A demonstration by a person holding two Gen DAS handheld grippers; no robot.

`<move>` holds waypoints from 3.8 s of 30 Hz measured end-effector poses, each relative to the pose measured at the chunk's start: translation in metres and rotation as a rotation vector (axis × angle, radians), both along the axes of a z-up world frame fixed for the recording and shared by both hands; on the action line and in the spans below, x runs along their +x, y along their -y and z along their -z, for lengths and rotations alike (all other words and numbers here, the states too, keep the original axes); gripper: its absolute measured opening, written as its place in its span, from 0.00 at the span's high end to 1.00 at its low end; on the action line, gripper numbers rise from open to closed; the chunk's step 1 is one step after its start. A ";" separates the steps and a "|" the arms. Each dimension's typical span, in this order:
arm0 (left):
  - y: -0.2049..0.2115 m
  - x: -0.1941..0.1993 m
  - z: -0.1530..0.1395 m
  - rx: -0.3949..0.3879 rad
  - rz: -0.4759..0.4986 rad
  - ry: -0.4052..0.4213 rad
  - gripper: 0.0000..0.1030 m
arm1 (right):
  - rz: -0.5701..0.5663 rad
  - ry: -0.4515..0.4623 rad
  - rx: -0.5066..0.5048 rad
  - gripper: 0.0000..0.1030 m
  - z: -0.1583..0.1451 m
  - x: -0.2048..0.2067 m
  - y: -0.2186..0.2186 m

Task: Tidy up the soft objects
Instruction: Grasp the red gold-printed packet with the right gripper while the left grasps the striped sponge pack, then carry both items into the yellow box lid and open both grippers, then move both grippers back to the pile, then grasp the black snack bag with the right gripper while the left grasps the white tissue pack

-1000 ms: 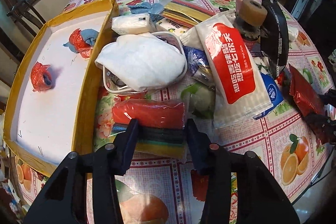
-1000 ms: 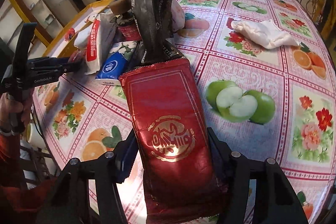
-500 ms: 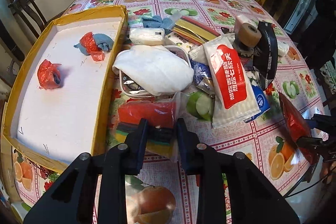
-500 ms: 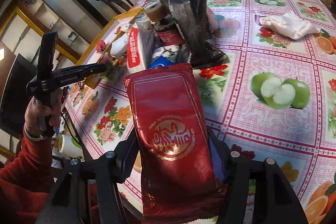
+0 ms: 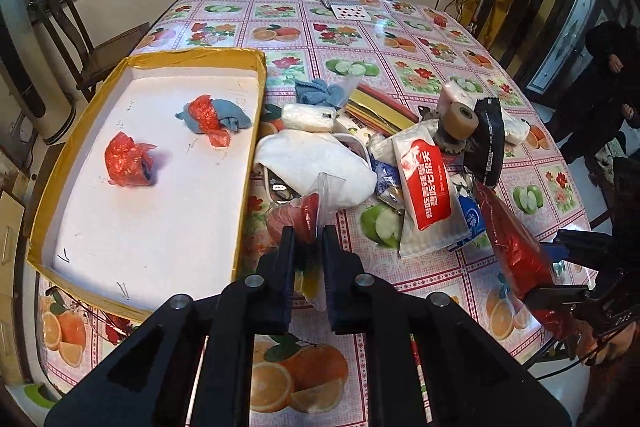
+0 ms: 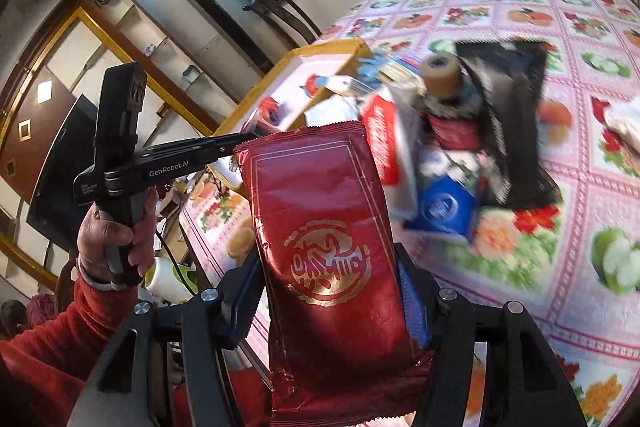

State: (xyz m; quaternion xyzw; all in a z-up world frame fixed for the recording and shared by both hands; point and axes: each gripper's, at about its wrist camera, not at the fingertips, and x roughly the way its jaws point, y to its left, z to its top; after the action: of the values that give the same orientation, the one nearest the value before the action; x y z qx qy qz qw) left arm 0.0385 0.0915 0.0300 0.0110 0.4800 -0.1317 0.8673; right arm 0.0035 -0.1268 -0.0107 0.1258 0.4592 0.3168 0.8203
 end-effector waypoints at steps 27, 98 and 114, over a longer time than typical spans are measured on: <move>-0.119 0.144 0.004 0.116 -0.328 0.112 0.92 | 0.134 -0.061 -0.179 0.40 0.020 0.260 -0.221; 0.080 0.016 0.041 -0.082 -0.156 -0.024 0.21 | 0.359 0.167 -0.265 0.02 0.019 0.038 0.049; 0.106 0.031 0.055 -0.081 -0.225 -0.061 0.21 | 0.297 0.126 -0.238 0.02 0.035 0.076 0.059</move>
State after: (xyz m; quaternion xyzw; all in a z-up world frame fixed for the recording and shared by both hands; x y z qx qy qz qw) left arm 0.0696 -0.0144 -0.0250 -0.0821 0.4988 -0.0530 0.8612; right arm 0.0791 -0.1861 -0.0454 0.0741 0.4176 0.1429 0.8943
